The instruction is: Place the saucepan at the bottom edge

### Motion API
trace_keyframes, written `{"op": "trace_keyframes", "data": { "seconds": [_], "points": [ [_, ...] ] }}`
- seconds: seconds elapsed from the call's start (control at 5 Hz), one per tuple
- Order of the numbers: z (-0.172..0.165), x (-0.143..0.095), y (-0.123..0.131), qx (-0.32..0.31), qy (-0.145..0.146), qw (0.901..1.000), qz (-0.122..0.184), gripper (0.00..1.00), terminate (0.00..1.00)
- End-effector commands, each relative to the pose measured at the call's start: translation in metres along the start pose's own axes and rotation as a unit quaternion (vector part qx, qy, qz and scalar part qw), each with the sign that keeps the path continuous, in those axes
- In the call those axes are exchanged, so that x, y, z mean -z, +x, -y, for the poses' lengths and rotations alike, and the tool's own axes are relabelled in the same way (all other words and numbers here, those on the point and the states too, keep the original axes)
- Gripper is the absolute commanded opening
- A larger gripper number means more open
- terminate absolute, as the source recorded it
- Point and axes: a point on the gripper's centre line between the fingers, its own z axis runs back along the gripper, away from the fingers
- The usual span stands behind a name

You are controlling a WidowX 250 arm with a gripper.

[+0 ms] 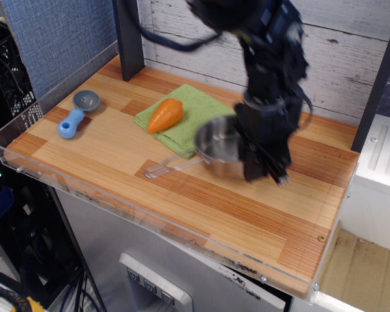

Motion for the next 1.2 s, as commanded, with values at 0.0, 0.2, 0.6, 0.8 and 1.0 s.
{"op": "trace_keyframes", "data": {
  "seconds": [0.0,0.2,0.6,0.8,1.0],
  "points": [
    [-0.011,-0.077,-0.026,-0.093,0.035,0.9938,0.050,0.00,0.00],
    [0.011,-0.086,-0.040,-0.075,0.019,0.9952,0.059,0.00,0.00],
    [0.051,-0.056,-0.062,-0.023,0.013,0.9996,0.005,0.00,0.00],
    [0.063,-0.027,-0.068,0.005,0.006,0.9989,-0.045,0.00,0.00],
    [0.069,0.000,-0.055,0.029,-0.001,0.9958,-0.086,0.00,0.00]
  ]
}}
